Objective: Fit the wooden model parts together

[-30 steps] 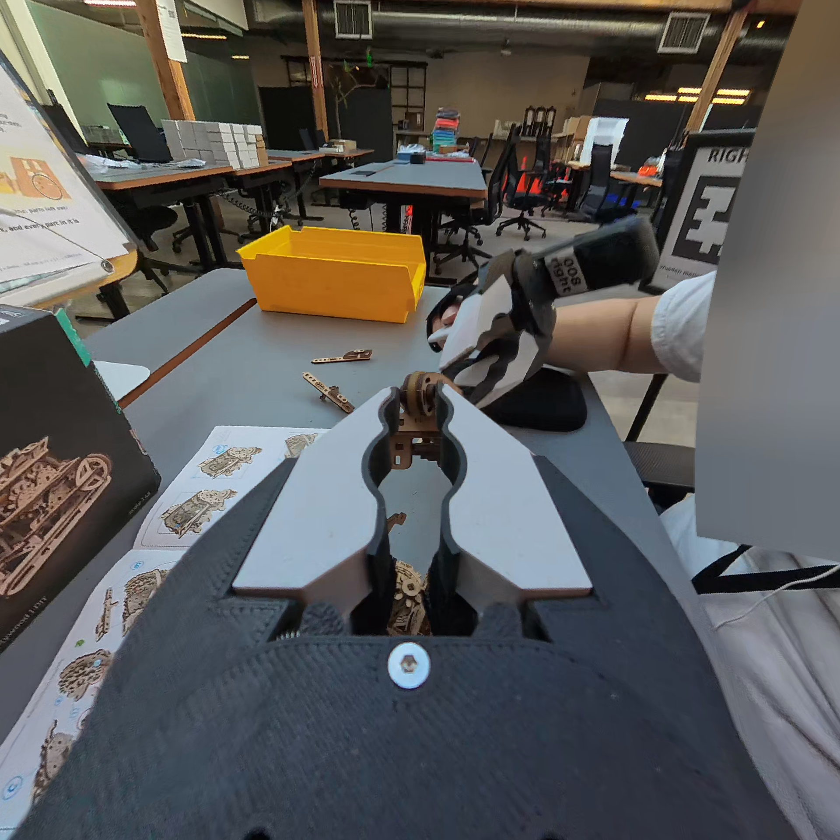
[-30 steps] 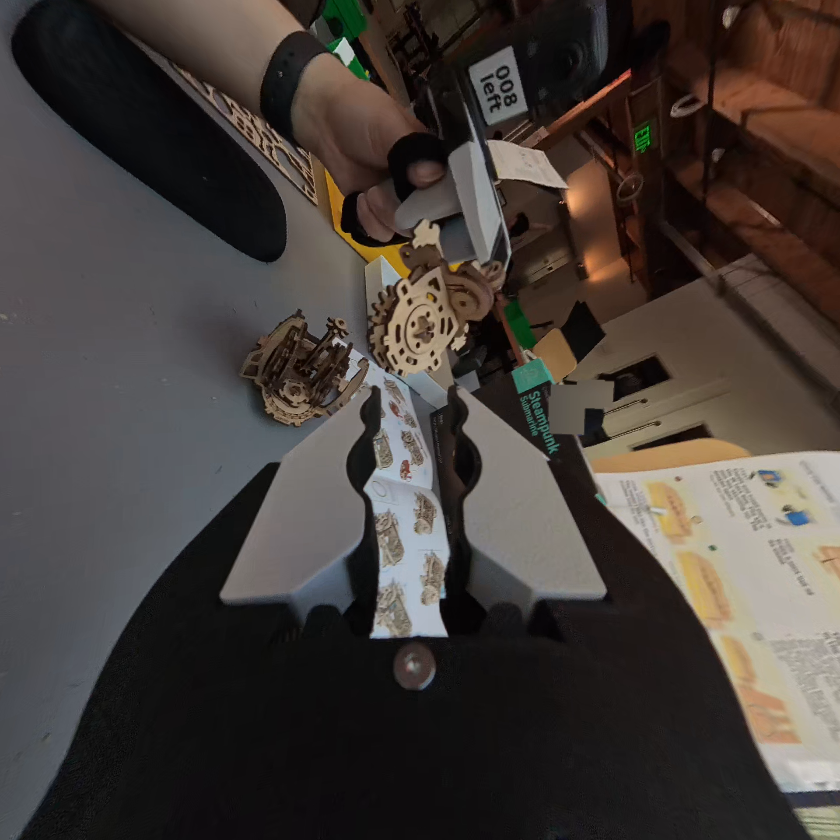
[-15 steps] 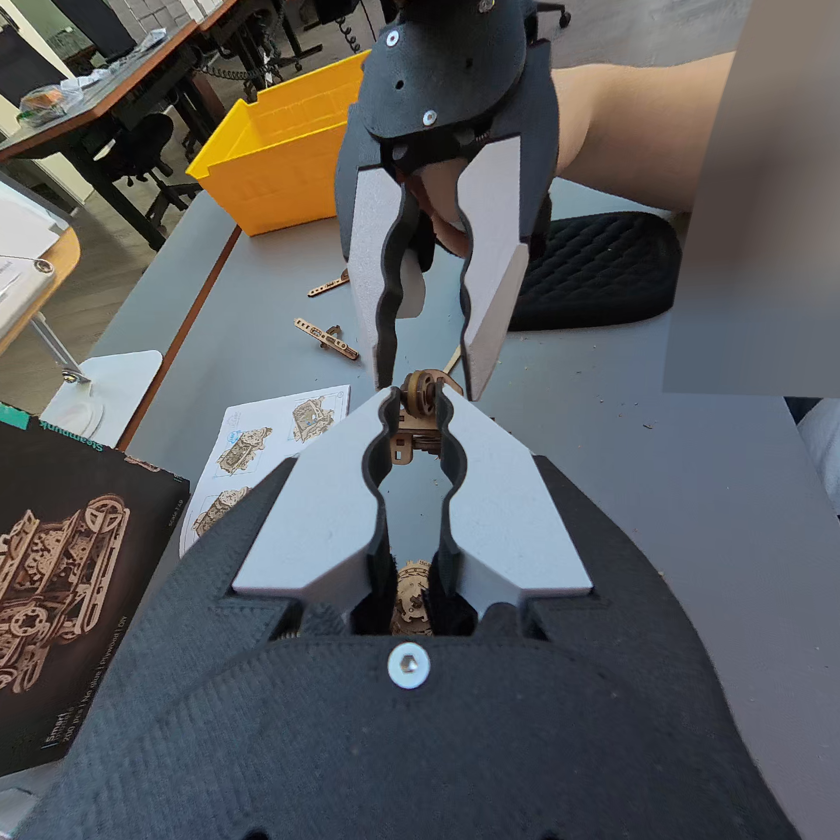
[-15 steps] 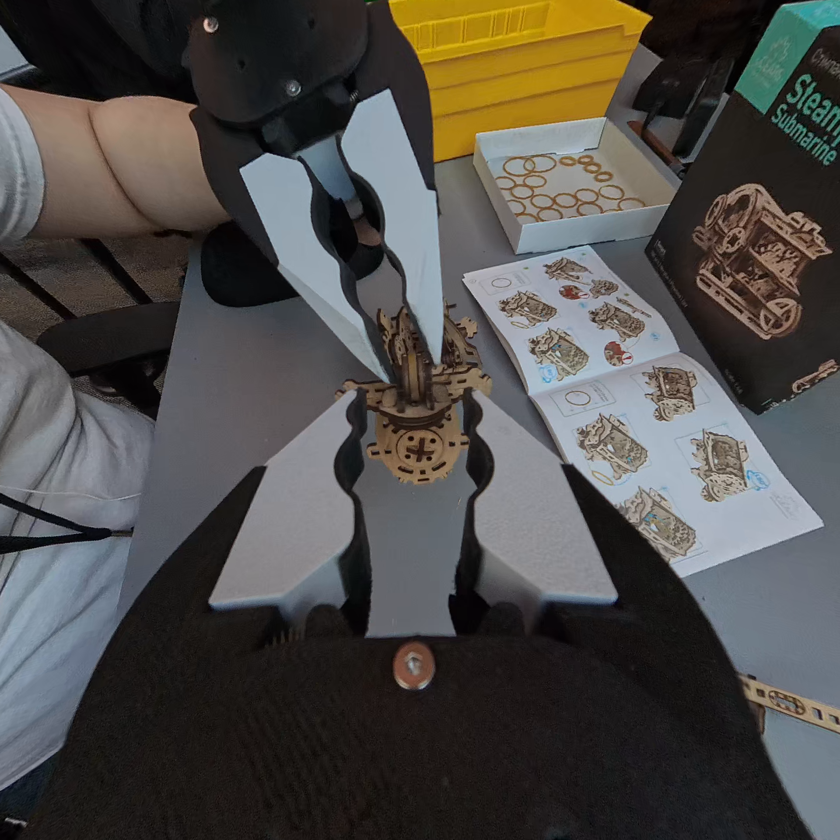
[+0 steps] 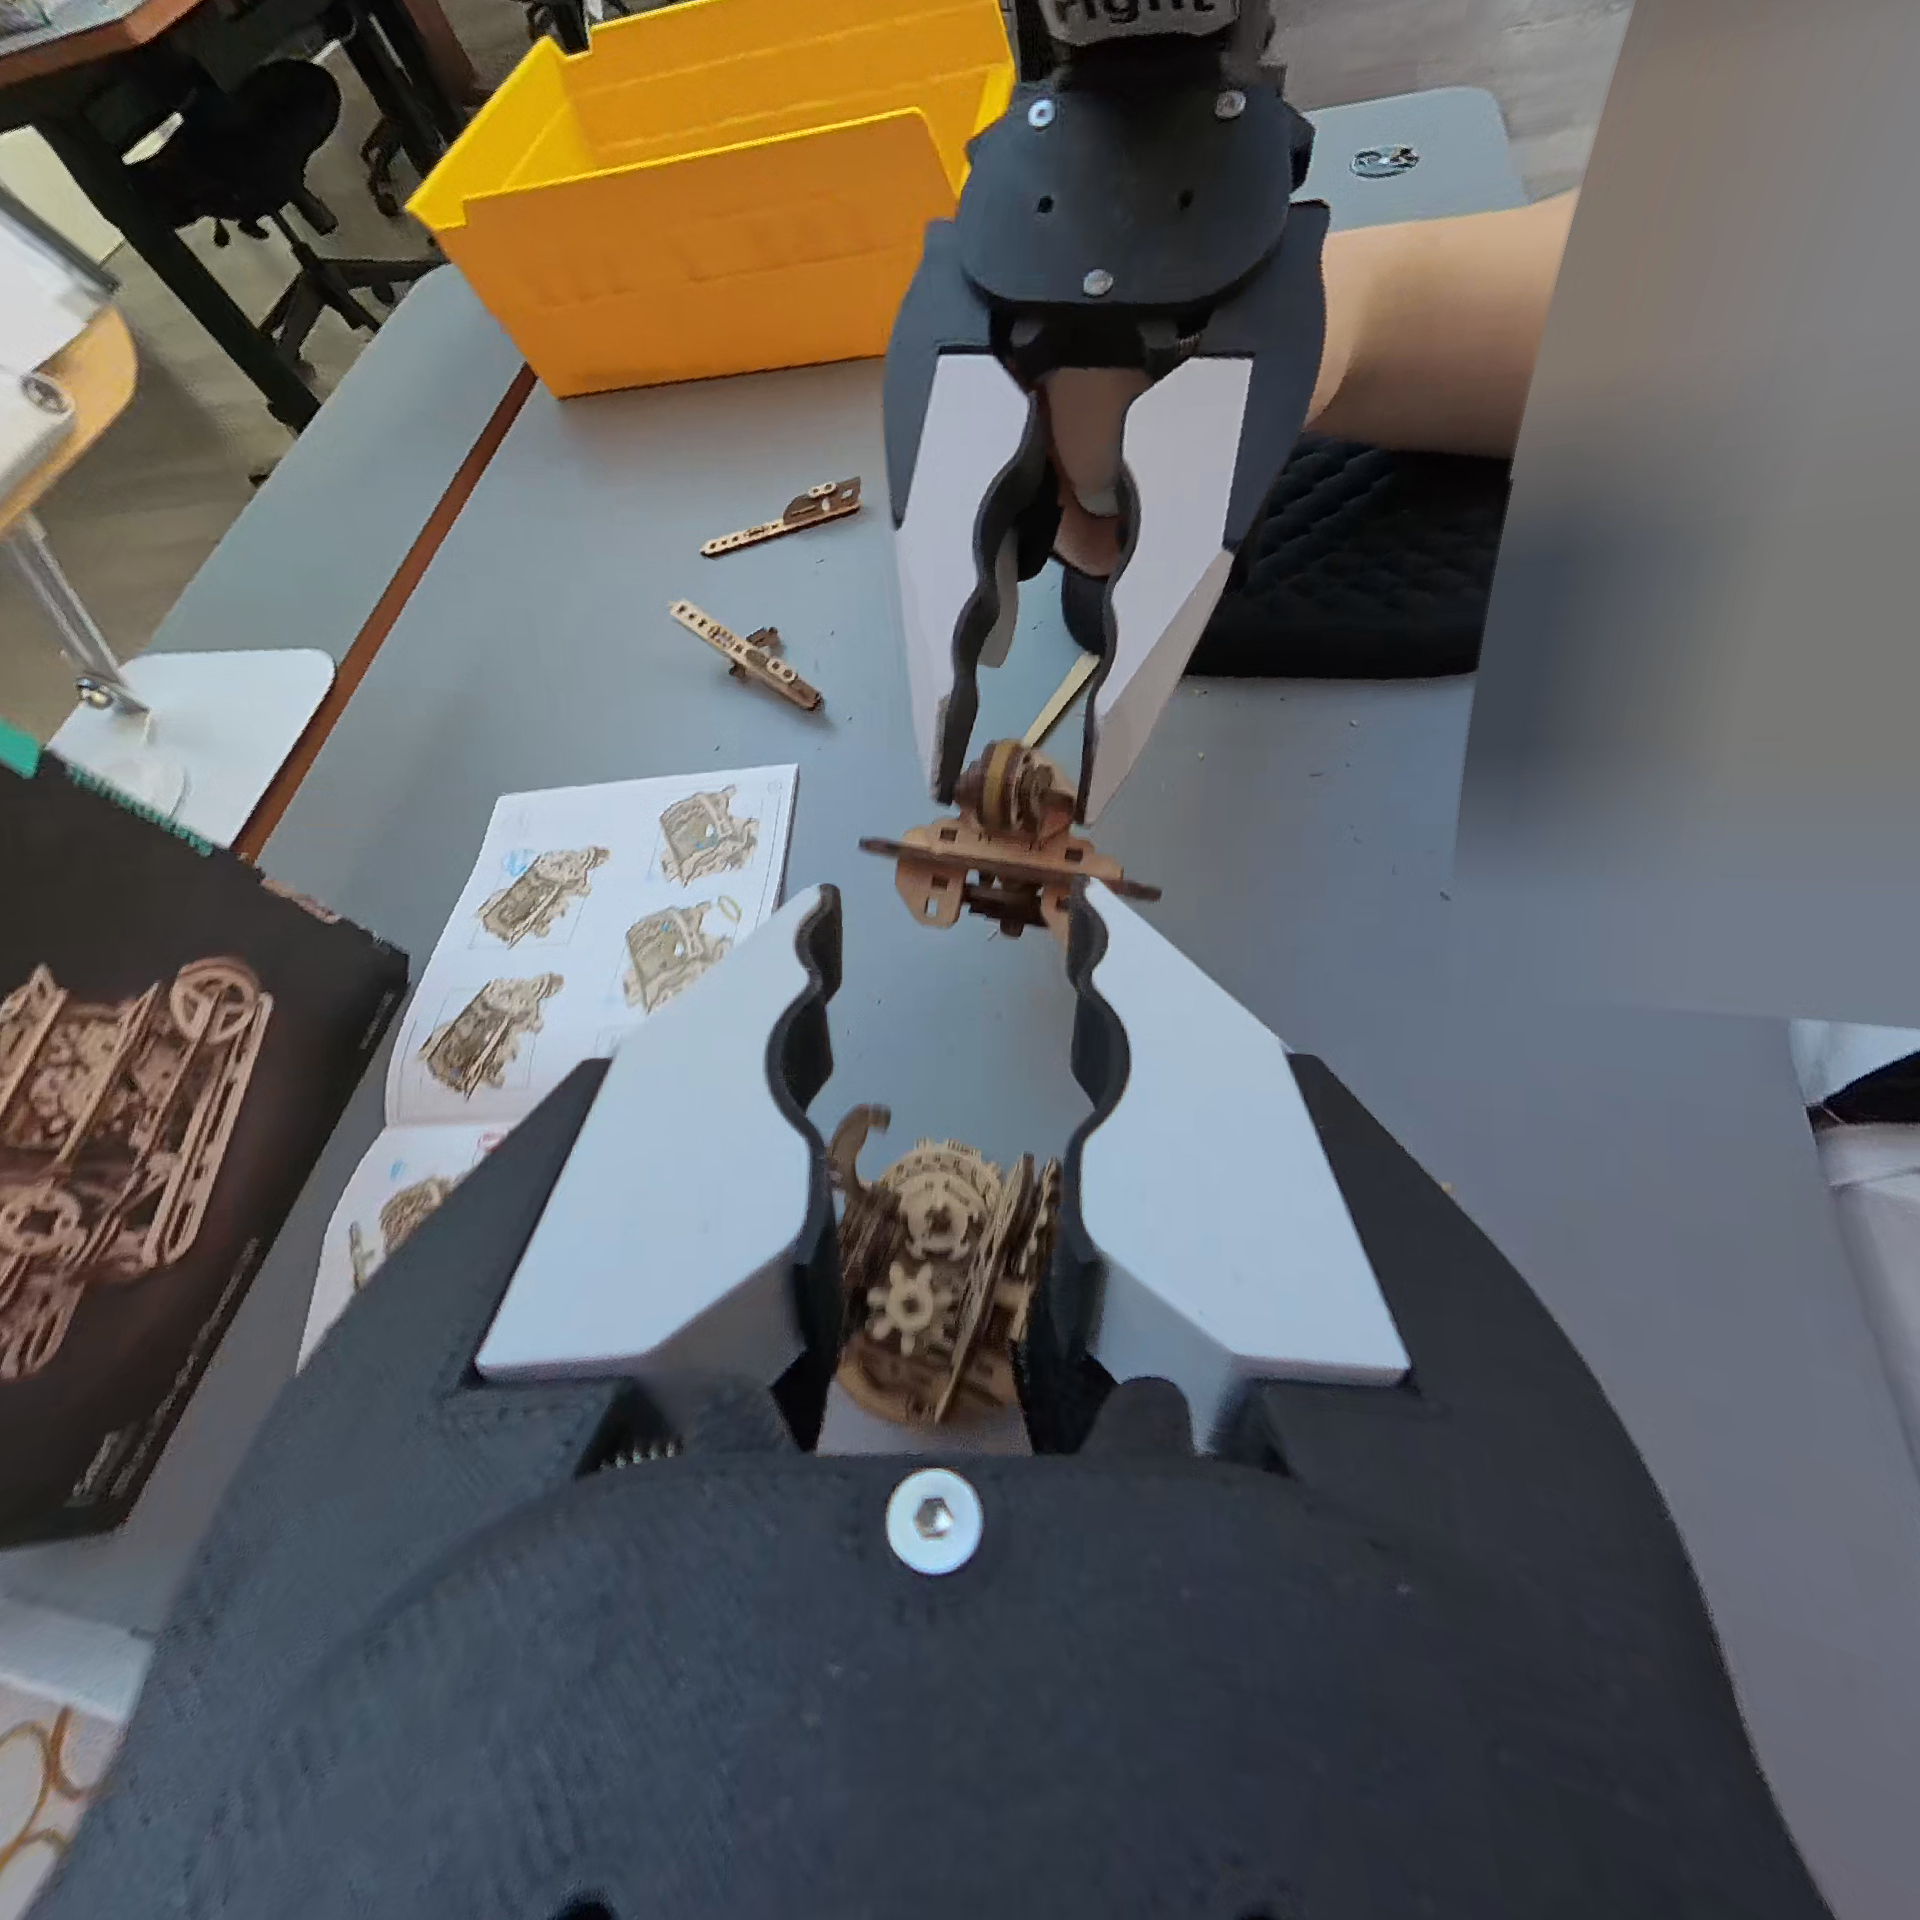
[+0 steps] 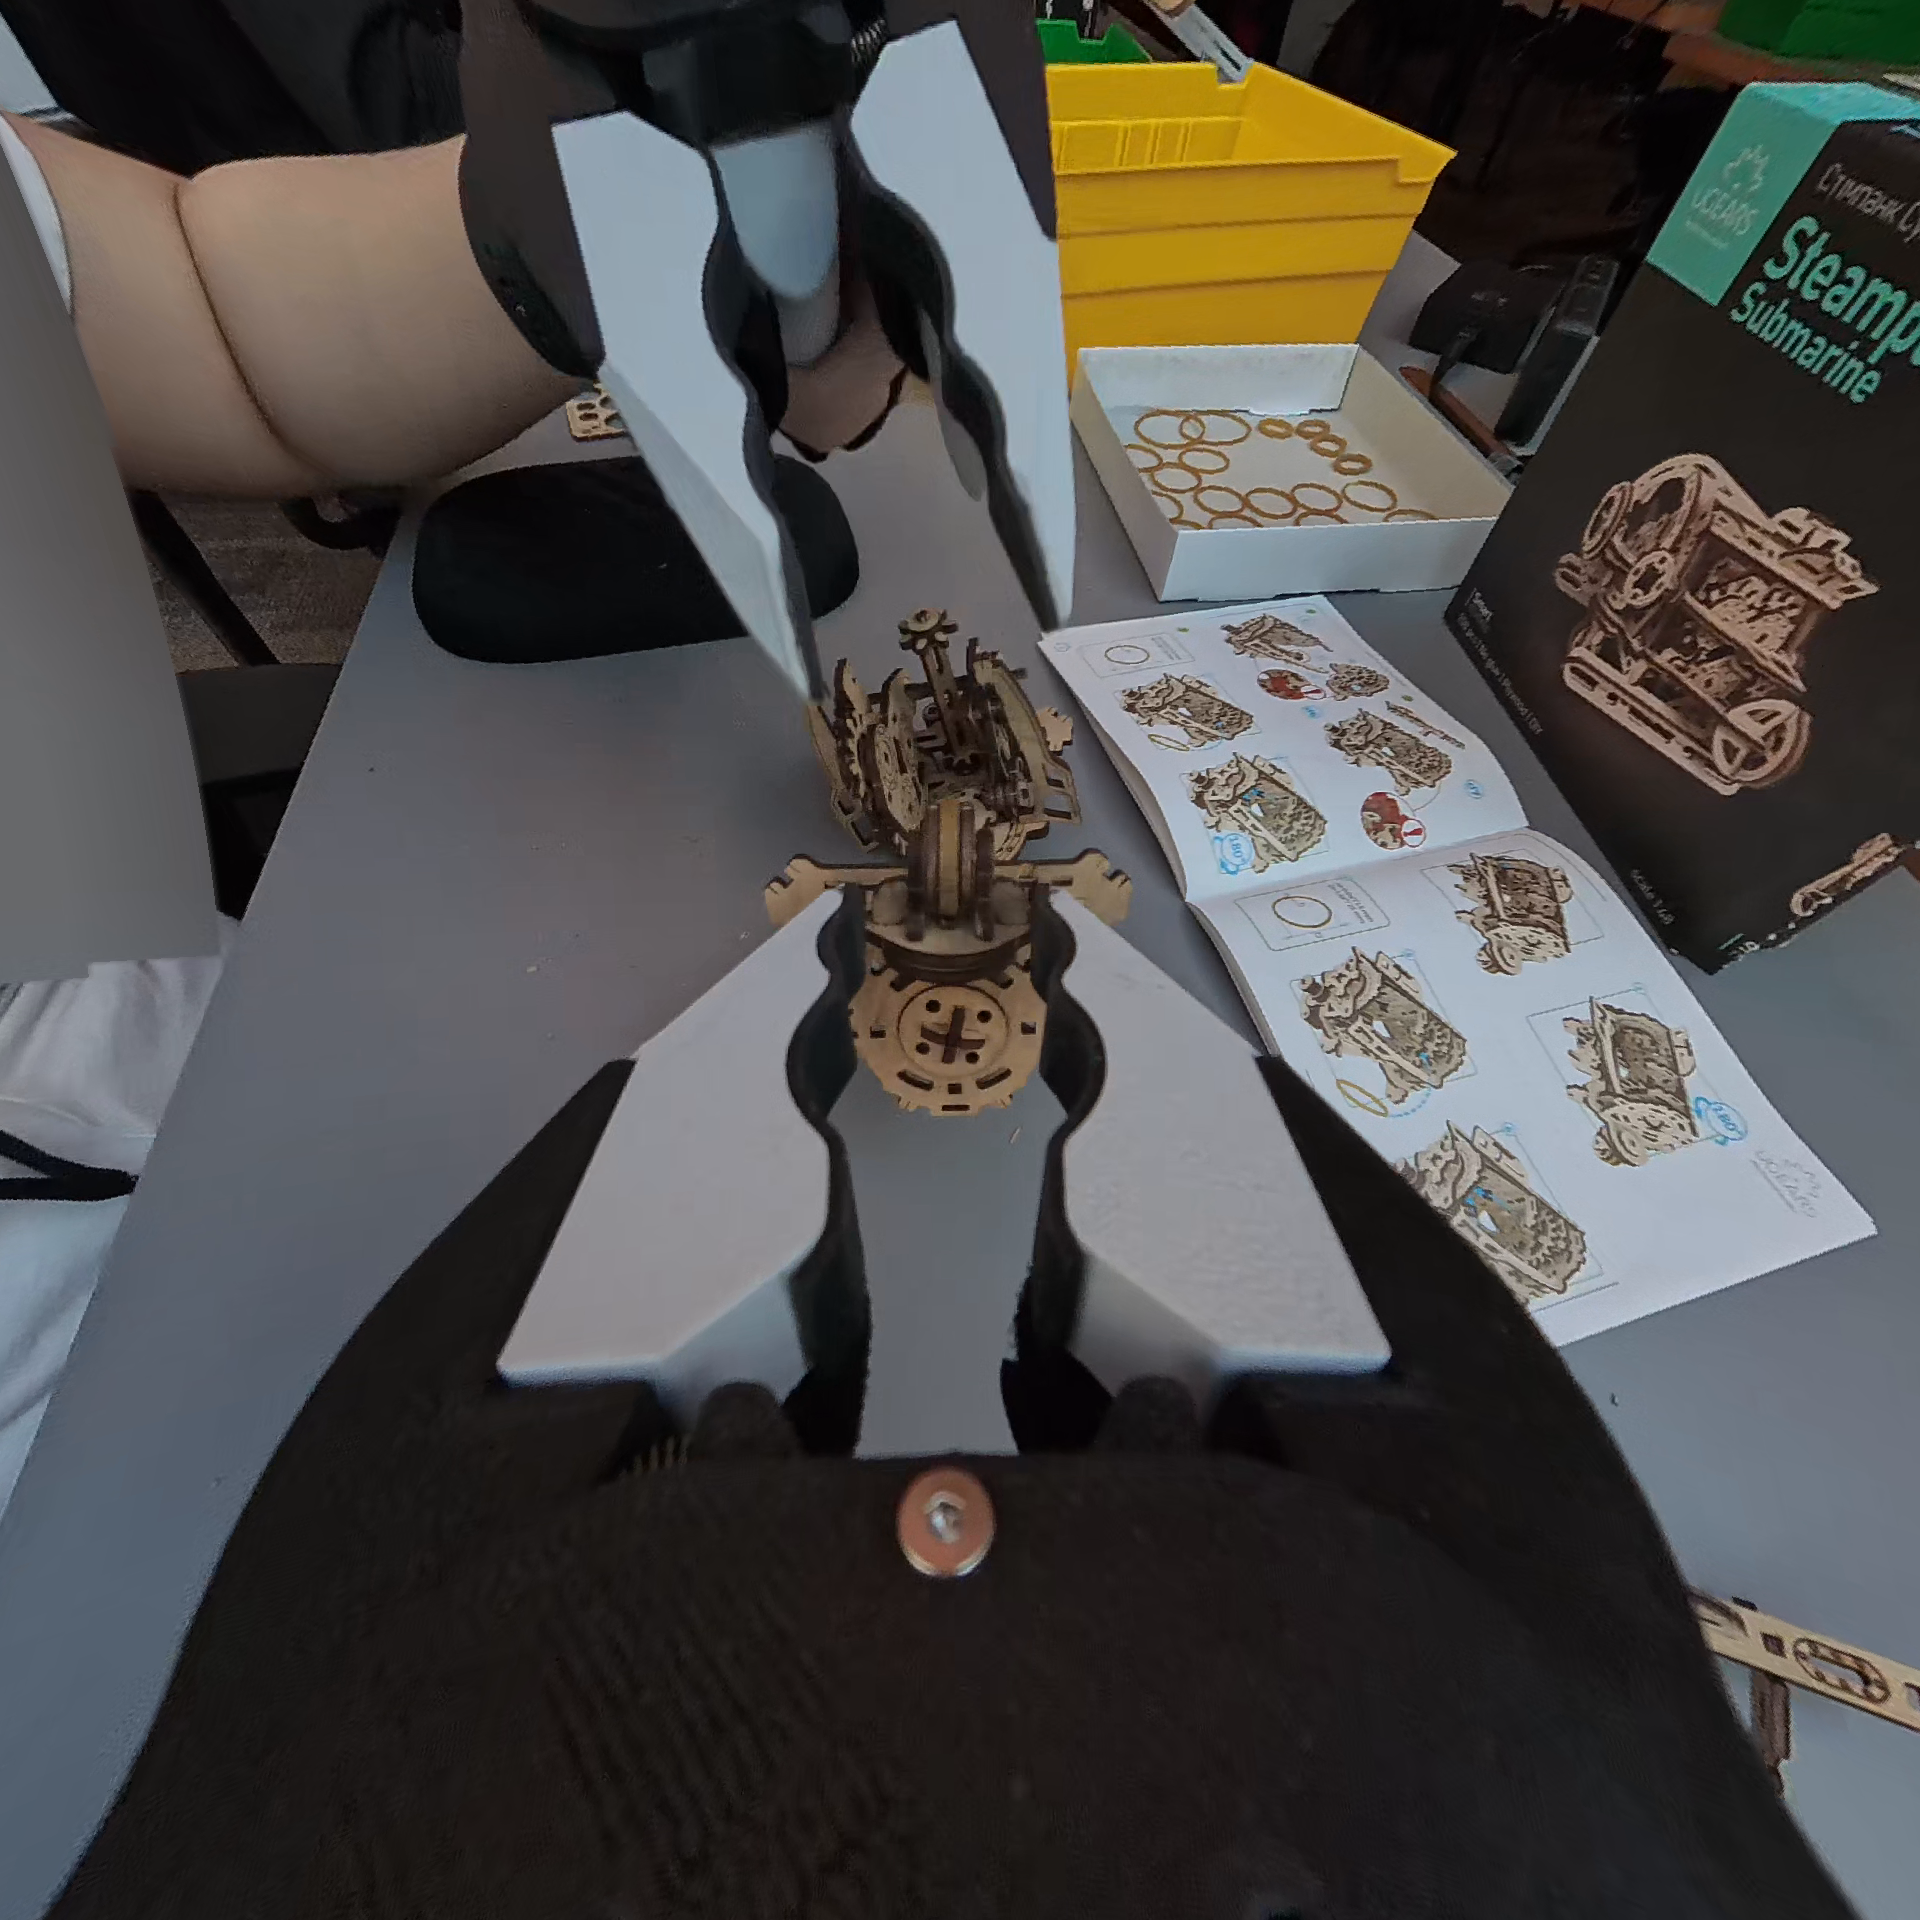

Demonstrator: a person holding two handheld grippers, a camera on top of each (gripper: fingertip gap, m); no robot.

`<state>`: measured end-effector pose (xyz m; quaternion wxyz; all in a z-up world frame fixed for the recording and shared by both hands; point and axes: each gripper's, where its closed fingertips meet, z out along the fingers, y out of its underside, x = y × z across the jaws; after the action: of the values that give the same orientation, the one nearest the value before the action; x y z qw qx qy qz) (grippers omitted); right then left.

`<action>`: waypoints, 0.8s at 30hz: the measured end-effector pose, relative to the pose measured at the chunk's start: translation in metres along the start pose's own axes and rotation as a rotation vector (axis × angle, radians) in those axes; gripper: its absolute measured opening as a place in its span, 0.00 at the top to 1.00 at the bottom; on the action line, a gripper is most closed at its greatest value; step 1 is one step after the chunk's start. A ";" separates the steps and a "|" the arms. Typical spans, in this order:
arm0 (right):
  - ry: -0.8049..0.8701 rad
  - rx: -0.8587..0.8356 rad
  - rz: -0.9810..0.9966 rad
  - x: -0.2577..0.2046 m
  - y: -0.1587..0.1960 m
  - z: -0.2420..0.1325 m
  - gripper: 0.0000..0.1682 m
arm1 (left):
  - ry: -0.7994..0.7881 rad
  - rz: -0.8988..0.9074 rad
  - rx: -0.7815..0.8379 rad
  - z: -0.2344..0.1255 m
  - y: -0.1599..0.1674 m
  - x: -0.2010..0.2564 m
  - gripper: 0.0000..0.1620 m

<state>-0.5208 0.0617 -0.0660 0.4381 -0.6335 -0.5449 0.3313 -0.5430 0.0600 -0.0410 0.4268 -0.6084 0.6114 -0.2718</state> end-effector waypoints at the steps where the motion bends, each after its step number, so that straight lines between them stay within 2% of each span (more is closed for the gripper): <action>1: 0.001 0.003 -0.001 0.000 0.001 0.001 0.82 | -0.003 -0.016 0.001 -0.014 0.008 -0.004 0.77; 3: 0.027 -0.005 -0.017 0.003 0.003 0.003 0.82 | -0.042 -0.053 -0.011 -0.039 0.035 -0.015 0.84; 4: 0.033 0.000 -0.021 0.004 0.002 0.004 0.82 | -0.053 -0.085 -0.028 -0.047 0.053 -0.020 0.83; 8: 0.013 0.046 -0.018 0.003 -0.003 0.010 0.82 | 0.008 -0.227 -0.031 -0.055 0.100 -0.020 0.85; 13: 0.019 0.087 -0.038 0.004 -0.008 0.012 0.82 | 0.047 -0.201 -0.036 -0.046 0.126 -0.021 0.86; 20: 0.000 0.148 -0.029 0.002 -0.023 0.015 0.82 | 0.081 -0.108 -0.103 -0.031 0.138 -0.017 0.89; 24: 0.039 0.128 -0.114 0.000 -0.029 0.018 0.82 | 0.148 -0.162 -0.133 -0.027 0.144 -0.012 1.00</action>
<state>-0.5484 0.0662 -0.0467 0.5064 -0.5783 -0.5493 0.3276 -0.6412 0.0829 -0.1479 0.3158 -0.6611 0.6068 -0.3082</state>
